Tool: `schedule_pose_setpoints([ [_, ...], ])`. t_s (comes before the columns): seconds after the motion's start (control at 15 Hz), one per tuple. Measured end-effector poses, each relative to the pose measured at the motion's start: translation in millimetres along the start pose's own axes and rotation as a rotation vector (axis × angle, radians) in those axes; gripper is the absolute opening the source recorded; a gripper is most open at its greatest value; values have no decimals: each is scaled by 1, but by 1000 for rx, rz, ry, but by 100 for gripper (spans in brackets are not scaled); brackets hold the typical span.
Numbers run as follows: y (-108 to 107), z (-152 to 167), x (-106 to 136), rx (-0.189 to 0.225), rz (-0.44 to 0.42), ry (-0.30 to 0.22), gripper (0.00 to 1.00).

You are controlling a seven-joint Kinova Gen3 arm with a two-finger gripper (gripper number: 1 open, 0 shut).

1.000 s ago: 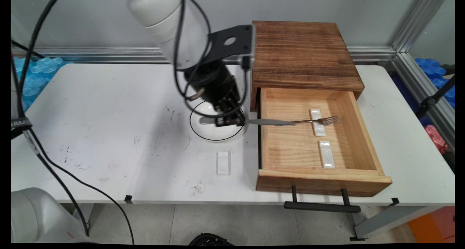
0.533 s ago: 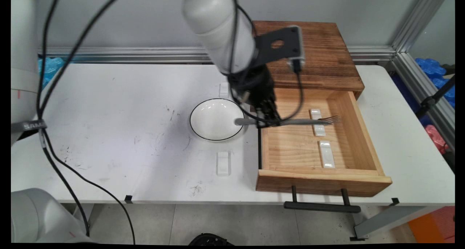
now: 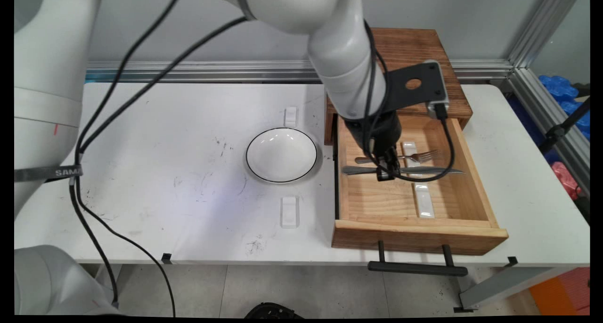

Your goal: Place the picked object into the drawer

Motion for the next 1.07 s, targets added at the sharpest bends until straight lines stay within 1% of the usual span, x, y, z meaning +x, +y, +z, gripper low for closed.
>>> schedule_pose_setpoints([
  [0.47, -9, 34, 10, 9, -25, -12, 0],
  [1.07, -9, 69, 16, -5, -73, -8, 0],
])
